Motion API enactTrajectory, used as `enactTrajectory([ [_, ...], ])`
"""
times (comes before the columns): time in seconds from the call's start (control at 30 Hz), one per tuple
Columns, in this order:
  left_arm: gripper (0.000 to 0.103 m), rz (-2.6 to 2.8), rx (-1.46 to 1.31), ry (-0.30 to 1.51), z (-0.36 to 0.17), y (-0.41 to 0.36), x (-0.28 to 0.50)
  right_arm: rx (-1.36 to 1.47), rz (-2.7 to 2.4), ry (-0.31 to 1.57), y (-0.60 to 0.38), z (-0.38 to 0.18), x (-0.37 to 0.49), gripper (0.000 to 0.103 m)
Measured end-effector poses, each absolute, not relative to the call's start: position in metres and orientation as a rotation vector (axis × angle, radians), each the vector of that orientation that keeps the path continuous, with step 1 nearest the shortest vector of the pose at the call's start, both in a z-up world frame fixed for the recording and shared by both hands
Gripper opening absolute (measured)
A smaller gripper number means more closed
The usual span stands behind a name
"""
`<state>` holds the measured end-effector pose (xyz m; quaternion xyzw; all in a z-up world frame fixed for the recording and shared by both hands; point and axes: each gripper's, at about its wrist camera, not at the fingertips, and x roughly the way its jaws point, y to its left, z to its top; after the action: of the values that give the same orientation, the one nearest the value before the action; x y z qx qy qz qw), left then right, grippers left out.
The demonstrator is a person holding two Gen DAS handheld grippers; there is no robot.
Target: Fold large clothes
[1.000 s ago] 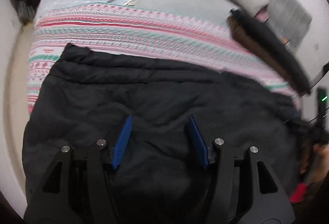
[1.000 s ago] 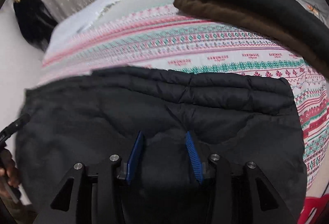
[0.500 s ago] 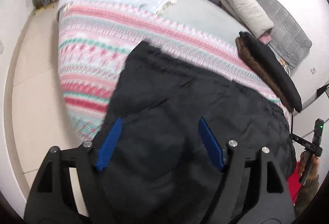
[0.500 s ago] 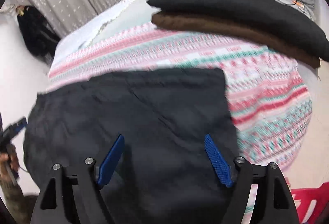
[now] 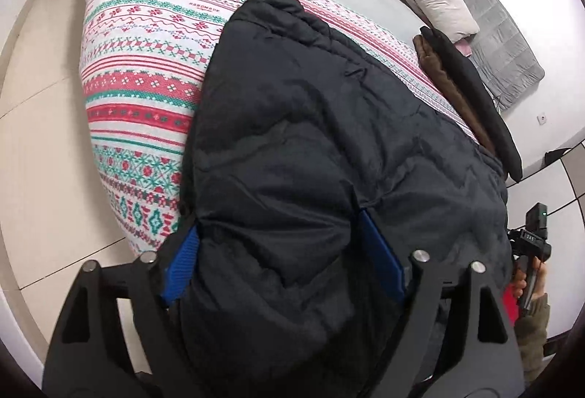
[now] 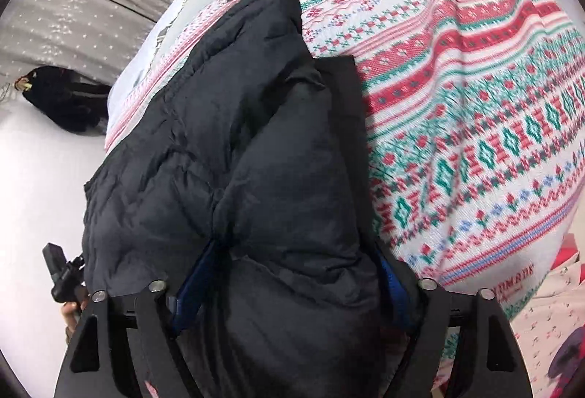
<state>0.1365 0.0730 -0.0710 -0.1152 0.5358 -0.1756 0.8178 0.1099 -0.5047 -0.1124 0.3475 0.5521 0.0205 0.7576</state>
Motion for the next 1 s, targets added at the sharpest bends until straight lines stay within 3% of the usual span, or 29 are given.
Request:
enactTrajectory([
  [0.07, 0.062, -0.363, -0.215, 1.131, -0.070, 0.065, 0.134, 0.725, 0.057, 1.186, -0.498, -0.104, 0.113, 0.031],
  [0.13, 0.044, -0.359, -0.208, 1.115, -0.068, 0.062, 0.133, 0.664, 0.048, 1.175, -0.493, -0.096, 0.116, 0.020],
  [0.27, 0.031, -0.354, -0.225, 1.062, -0.066, 0.050, 0.134, 0.582, -0.016, 1.117, -0.493, -0.077, 0.120, 0.014],
  [0.43, 0.026, -0.399, -0.176, 0.957, -0.063, 0.022, 0.144, 0.586, -0.123, 1.010, -0.515, -0.054, 0.114, 0.013],
  [0.8, 0.027, -0.357, -0.013, 0.820, -0.047, -0.005, 0.184, 0.661, -0.246, 0.938, -0.524, -0.071, 0.127, 0.017],
  [0.9, 0.030, -0.327, -0.011, 0.881, -0.041, -0.004, 0.183, 0.703, -0.283, 0.959, -0.526, -0.075, 0.134, 0.031],
  [1.0, 0.031, -0.295, -0.025, 0.892, -0.025, 0.004, 0.168, 0.515, -0.355, 1.029, -0.510, -0.061, 0.141, 0.041],
])
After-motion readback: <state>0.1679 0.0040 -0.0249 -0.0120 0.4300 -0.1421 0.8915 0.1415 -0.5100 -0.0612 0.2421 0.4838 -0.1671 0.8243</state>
